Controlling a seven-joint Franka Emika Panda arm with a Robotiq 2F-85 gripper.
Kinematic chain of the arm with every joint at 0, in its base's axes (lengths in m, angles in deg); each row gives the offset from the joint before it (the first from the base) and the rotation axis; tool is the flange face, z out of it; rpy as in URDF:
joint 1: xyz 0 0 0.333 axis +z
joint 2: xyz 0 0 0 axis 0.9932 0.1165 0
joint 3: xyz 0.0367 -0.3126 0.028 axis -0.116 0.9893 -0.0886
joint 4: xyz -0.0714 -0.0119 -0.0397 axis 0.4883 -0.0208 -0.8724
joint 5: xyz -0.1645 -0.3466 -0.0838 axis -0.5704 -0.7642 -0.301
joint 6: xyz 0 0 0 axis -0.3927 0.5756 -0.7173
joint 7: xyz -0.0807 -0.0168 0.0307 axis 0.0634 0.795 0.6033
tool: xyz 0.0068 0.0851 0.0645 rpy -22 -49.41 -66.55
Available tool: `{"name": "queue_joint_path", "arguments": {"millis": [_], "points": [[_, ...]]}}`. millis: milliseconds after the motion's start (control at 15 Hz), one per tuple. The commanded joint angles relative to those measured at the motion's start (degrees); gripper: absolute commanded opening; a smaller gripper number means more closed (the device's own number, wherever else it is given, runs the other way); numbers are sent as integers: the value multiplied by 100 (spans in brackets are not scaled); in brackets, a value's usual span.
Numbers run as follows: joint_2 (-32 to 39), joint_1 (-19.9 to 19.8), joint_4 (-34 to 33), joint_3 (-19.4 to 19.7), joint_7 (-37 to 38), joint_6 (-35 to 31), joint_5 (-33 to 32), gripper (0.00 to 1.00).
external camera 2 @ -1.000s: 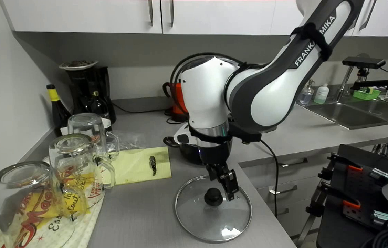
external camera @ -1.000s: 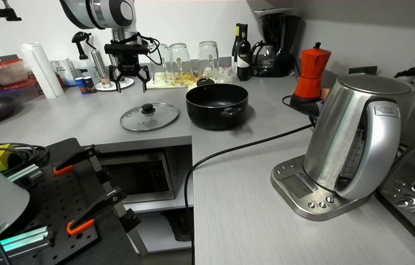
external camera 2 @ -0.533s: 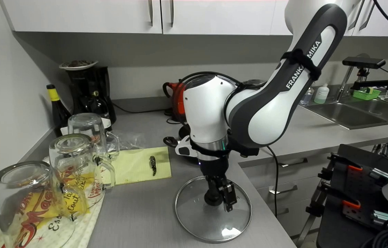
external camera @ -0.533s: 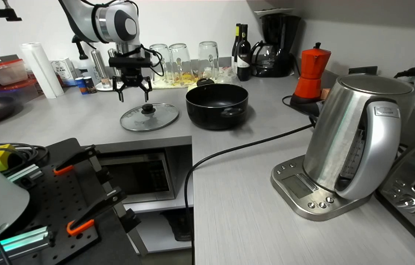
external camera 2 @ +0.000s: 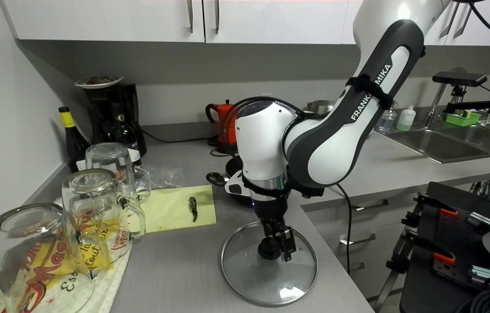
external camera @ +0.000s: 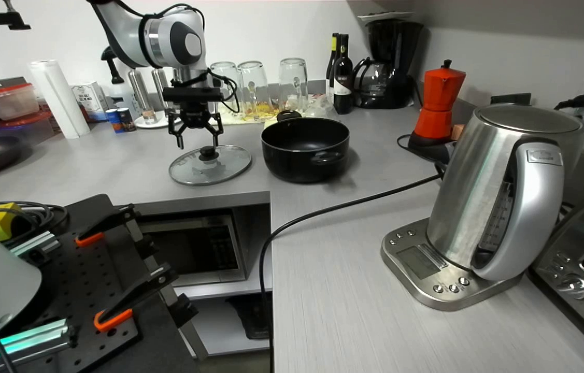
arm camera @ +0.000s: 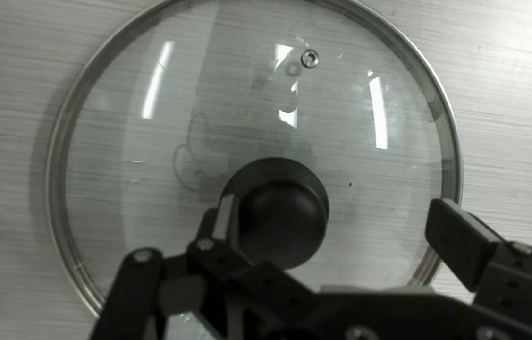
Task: Put the lid on the pot
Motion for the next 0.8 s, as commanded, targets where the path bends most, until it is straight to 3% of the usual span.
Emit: {"name": "queue_joint_path", "arguments": {"millis": [0,333,400,467,733], "points": [[68,40,-35,53,74,-149,-121,100],[141,47,-73,71,72,-166,-162,100],[148,48,-75,79,78,-172,-170,93],[161,41,-81,78,68,-178,-170,74],[165,35,-67,92,60,-211,-187,43]]}}
